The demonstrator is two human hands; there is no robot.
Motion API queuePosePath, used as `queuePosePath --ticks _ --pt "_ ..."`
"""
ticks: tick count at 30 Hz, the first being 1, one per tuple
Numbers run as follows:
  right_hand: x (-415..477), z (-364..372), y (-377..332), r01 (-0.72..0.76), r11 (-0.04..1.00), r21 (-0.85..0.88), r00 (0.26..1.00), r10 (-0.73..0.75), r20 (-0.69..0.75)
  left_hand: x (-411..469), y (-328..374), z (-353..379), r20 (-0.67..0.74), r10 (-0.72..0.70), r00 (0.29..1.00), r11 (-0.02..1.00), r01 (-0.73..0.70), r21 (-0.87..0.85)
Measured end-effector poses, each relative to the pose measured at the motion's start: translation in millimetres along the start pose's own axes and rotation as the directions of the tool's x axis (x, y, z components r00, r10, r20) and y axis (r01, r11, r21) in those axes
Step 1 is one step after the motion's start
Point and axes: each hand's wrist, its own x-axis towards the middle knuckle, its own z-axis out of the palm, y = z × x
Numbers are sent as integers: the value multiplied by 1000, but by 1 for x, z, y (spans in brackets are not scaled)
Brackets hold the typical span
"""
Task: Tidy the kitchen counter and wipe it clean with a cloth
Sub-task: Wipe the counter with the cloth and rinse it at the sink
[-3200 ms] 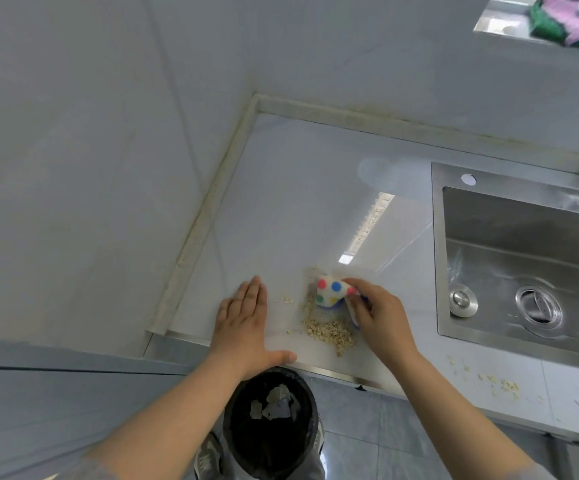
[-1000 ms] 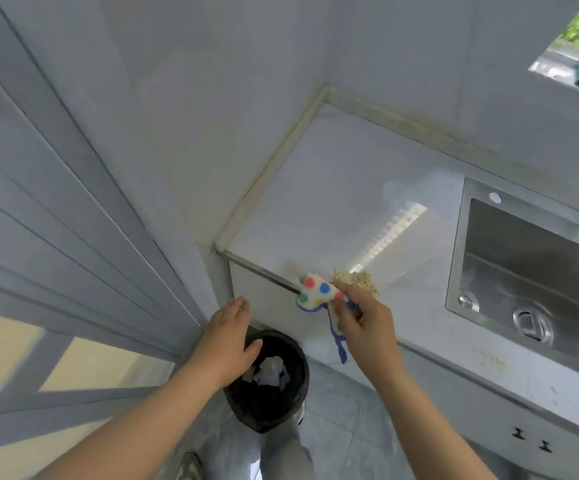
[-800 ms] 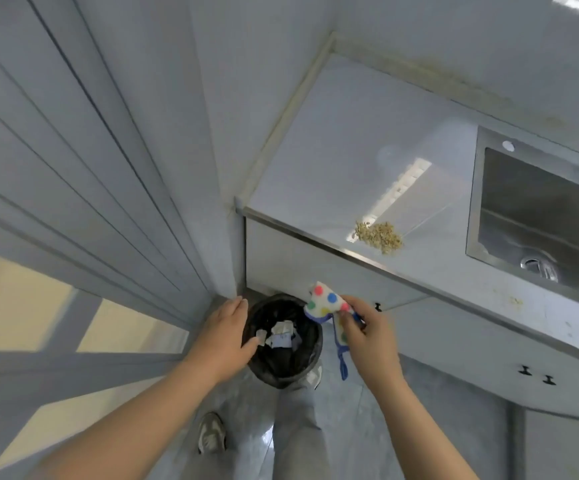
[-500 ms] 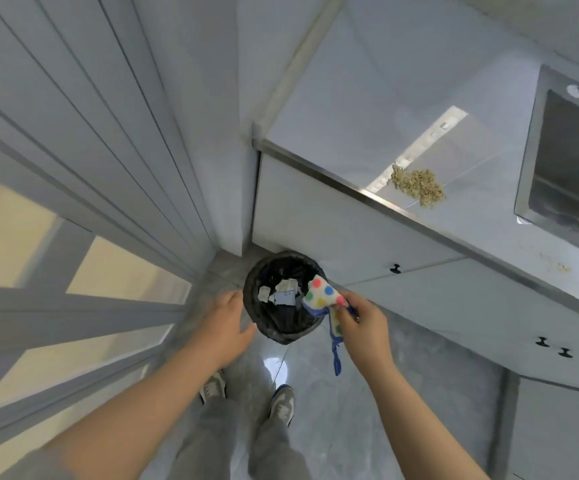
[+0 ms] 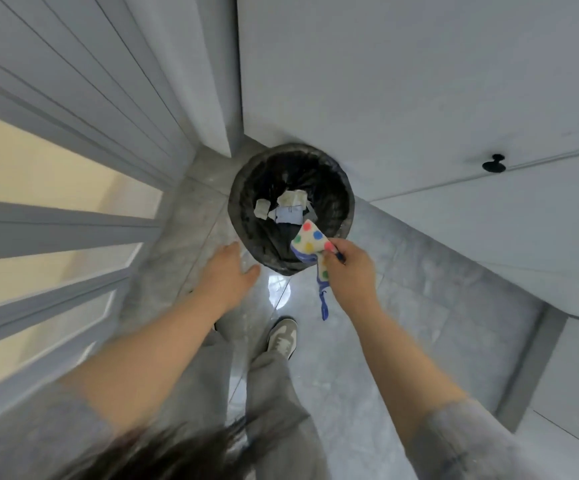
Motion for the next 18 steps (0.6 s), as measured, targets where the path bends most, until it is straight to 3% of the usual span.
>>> queuePosePath --ticks 13,18 --pt "78 70 61 -55 996 -66 998 56 18 127 -39 62 -80 -182 980 974 168 -153" --pt "87 85 69 -79 996 -35 997 79 6 150 -44 76 -78 -213 974 901 165 -402"
